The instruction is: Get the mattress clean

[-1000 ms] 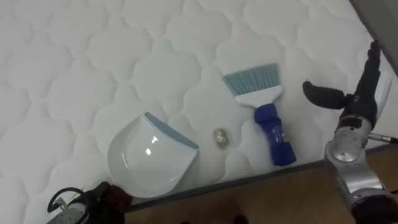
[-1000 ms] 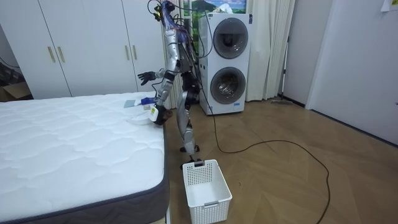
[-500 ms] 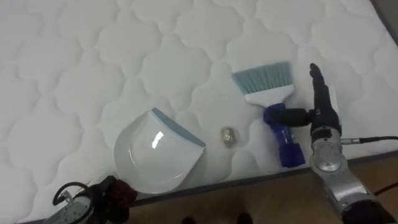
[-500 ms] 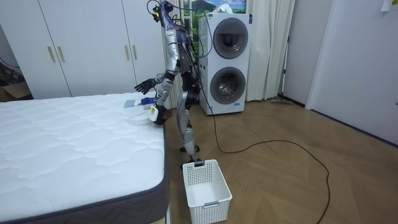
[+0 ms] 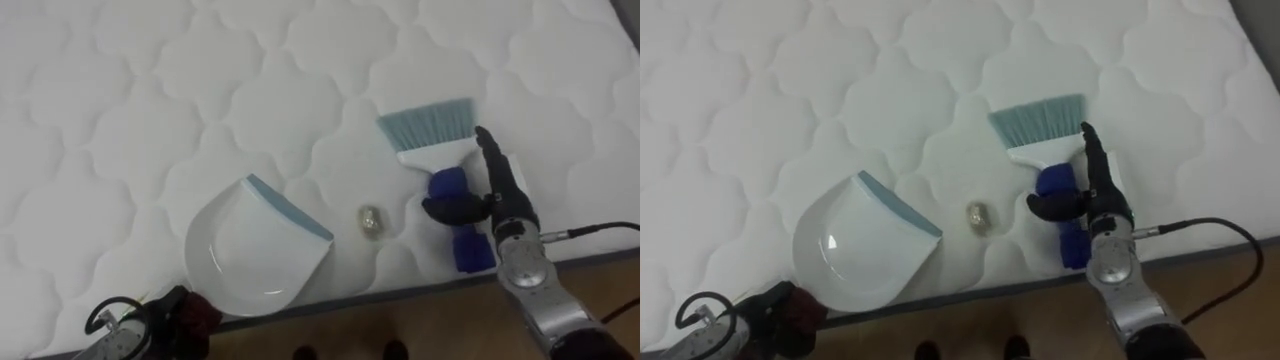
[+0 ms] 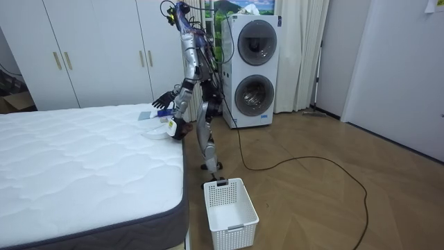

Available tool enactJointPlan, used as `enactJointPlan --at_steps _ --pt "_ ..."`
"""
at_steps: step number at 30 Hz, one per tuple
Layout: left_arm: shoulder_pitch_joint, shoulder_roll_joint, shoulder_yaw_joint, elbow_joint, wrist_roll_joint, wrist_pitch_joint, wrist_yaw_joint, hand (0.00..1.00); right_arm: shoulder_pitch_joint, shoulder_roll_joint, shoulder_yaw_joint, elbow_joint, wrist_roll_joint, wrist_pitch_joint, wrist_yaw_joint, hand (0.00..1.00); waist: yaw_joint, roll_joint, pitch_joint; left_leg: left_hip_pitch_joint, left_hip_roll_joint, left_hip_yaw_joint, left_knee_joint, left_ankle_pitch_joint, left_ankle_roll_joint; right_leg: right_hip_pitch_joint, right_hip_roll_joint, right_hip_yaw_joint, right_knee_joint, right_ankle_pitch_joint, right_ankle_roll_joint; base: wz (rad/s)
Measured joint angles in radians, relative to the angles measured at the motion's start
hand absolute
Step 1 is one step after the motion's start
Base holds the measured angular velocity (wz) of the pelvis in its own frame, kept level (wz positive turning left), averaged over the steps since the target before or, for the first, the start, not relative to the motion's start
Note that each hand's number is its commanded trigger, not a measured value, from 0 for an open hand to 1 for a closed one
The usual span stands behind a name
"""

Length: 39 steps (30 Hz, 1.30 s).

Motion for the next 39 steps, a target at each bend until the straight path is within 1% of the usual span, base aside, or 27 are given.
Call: enactJointPlan --at_steps 4,9,11,16,19,20,21,22,23,24,26,29,33,39 --pt "-0.001 0.0 -0.004 0.001 -0.003 0.0 0.002 1.0 0.01 0.0 0.012 0.005 -0.006 0.012 0.02 0.0 0.002 0.0 -0.0007 0.001 0.0 0.0 0.001 0.0 0.0 0.001 0.0 -0.001 0.001 0.0 0.0 0.0" --pt "-0.001 0.0 -0.013 -0.005 -0.012 0.0 0.002 1.0 0.026 0.002 0.06 0.016 -0.005 0.032 0.049 0.0 0.003 0.001 -0.0011 0.001 0.005 0.0 0.003 0.0 0.0 0.009 0.0 -0.017 -0.004 0.002 -0.001 0.07" --pt "-0.001 0.0 -0.016 -0.006 -0.012 0.0 0.002 1.0 0.026 0.002 0.067 0.024 -0.004 0.033 0.059 0.0 0.005 0.001 -0.0013 0.001 0.006 0.0 0.004 0.0 0.0 0.009 0.0 -0.019 -0.003 0.002 -0.002 0.03" --pt "0.0 0.0 -0.022 -0.006 -0.012 0.001 0.001 1.0 0.022 0.0 0.066 0.067 -0.014 0.032 0.066 0.0 0.004 0.006 -0.0064 0.005 0.007 -0.002 0.004 0.0 0.0 0.017 0.0 -0.025 -0.005 0.002 -0.002 0.02" --pt "0.0 0.0 -0.026 -0.002 -0.013 0.001 0.001 1.0 0.022 -0.001 0.066 0.109 -0.035 0.024 0.071 0.0 0.002 0.01 -0.0098 0.009 0.007 -0.007 0.006 0.0 0.0 0.025 0.0 -0.03 -0.005 0.002 -0.002 0.04" --pt "-0.001 0.0 -0.03 -0.002 -0.013 0.002 0.001 1.0 0.022 -0.004 0.066 0.121 -0.035 0.022 0.074 0.05 -0.001 0.012 -0.0114 0.009 0.007 -0.011 0.007 0.0 0.0 0.028 -0.001 -0.037 -0.006 0.002 -0.002 0.07" --pt "-0.005 0.0 -0.033 -0.003 -0.013 0.003 0.0 1.0 0.022 -0.004 0.066 0.128 -0.035 0.022 0.076 0.21 -0.005 0.014 -0.012 0.012 0.008 -0.011 0.009 0.0 0.0 0.032 -0.001 -0.037 -0.006 0.002 -0.002 0.06" --pt "-0.005 0.0 -0.034 -0.002 -0.013 0.003 0.0 1.0 0.022 -0.004 0.066 0.129 -0.035 0.022 0.077 0.46 -0.005 0.014 -0.0125 0.013 0.008 -0.011 0.011 0.0 0.0 0.034 -0.001 -0.038 -0.006 0.002 -0.002 0.0" --pt "-0.001 0.0 -0.036 0.0 -0.013 0.004 0.0 1.0 0.022 -0.004 0.066 0.134 -0.036 0.024 0.082 0.58 -0.007 0.015 -0.0132 0.016 0.008 -0.012 0.011 0.0 0.0 0.037 -0.001 -0.038 -0.006 0.002 -0.002 0.0" --pt "0.0 0.0 -0.039 0.005 -0.015 0.004 -0.001 1.0 0.021 -0.004 0.066 0.147 -0.036 0.023 0.086 0.74 -0.009 0.016 -0.0136 0.018 0.008 -0.012 0.011 0.0 0.0 0.04 -0.001 -0.039 -0.005 0.002 -0.002 0.0" --pt "-0.003 0.0 -0.043 0.005 -0.015 0.005 -0.001 1.0 0.02 -0.006 0.064 0.163 -0.037 0.023 0.084 1.0 -0.012 0.016 -0.0137 0.019 0.009 -0.014 0.011 0.0 0.0 0.042 -0.001 -0.041 -0.005 0.003 -0.003 0.02" --pt "-0.002 0.0 -0.049 0.003 -0.014 0.005 -0.001 1.0 0.025 -0.018 0.049 0.184 -0.04 0.023 0.08 1.0 -0.016 0.016 -0.0138 0.02 0.01 -0.023 0.014 0.0 0.0 0.053 0.002 -0.051 -0.021 0.004 -0.006 0.07" --pt "-0.001 0.001 -0.052 -0.001 -0.014 0.005 -0.002 1.0 0.024 -0.031 0.045 0.221 -0.037 0.023 0.081 1.0 -0.013 0.016 -0.014 0.018 0.011 -0.025 0.019 -0.001 0.0 0.053 0.002 -0.051 -0.023 0.005 -0.006 0.01" --pt "-0.007 0.007 -0.052 -0.006 -0.012 0.004 -0.019 1.0 0.022 -0.031 0.037 0.243 -0.042 0.02 0.085 1.0 -0.012 0.015 -0.0138 0.014 0.009 -0.03 0.021 0.0 0.0 0.052 0.001 -0.053 -0.019 0.006 -0.005 0.0"
